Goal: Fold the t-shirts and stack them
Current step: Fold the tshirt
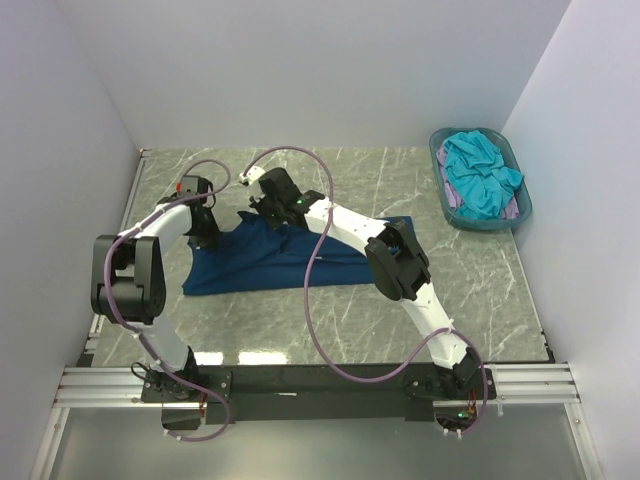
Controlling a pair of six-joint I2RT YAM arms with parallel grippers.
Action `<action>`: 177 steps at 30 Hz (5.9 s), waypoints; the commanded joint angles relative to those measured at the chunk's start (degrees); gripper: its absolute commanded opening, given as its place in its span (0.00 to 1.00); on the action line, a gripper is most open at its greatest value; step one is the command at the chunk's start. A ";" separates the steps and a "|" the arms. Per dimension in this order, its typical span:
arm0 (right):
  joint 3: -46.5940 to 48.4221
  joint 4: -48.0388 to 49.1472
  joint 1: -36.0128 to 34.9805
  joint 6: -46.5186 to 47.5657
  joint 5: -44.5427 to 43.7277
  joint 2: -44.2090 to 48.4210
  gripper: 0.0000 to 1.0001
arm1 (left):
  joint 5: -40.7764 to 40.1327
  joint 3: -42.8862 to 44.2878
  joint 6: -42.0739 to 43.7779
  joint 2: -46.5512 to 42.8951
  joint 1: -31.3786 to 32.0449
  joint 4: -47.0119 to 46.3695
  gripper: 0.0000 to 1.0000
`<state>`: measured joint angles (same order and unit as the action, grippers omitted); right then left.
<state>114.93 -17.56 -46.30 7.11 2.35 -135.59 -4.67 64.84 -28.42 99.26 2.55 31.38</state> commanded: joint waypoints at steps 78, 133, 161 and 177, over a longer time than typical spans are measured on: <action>-45.66 -13.73 18.71 -29.96 -16.49 39.08 0.35 | 1.32 -15.71 -8.14 -17.96 4.84 -0.88 0.68; -44.80 -8.10 32.24 -29.44 -12.81 36.00 0.30 | -3.86 -17.03 -6.55 -26.14 5.01 -1.93 0.70; -55.71 -5.55 32.24 -32.69 -10.70 37.95 0.31 | -4.65 -16.94 -6.47 -26.75 5.01 -1.93 0.71; -47.95 -8.28 34.35 -32.16 -8.16 35.82 0.31 | -4.83 -15.62 -7.43 -24.47 3.87 -1.06 0.71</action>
<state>67.46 -25.67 -12.40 -24.82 -6.83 -102.39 -8.91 48.01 -35.64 74.13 7.18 30.72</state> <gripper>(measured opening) 0.307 0.711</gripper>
